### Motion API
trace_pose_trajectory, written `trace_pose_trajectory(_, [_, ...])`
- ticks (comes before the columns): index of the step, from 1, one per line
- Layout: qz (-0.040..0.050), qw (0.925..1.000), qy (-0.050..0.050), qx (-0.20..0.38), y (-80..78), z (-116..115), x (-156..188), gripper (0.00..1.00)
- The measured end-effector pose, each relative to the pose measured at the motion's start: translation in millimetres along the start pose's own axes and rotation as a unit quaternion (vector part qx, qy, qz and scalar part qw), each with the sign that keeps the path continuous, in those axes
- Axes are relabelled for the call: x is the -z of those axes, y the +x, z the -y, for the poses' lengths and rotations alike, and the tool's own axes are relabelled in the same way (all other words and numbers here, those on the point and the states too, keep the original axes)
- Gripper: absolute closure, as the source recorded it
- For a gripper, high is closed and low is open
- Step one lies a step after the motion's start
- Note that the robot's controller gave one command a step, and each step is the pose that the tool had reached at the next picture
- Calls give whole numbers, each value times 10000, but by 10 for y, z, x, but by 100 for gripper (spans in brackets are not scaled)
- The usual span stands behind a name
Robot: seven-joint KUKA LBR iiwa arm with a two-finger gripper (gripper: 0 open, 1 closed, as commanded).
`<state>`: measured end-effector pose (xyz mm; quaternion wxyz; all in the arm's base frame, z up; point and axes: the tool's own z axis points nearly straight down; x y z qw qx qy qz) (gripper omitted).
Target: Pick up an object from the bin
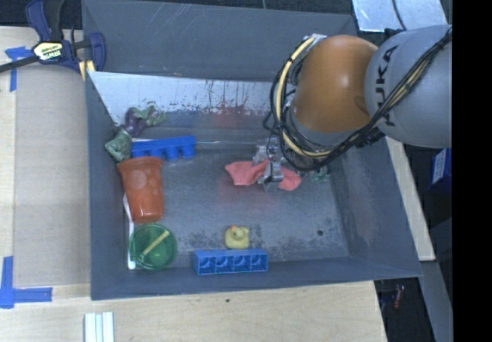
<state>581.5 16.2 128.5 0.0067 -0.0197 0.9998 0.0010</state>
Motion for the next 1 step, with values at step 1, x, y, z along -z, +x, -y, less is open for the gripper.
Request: trace_pose_trajectory(1, [5, 9971, -2, 765, 103, 111, 760, 100])
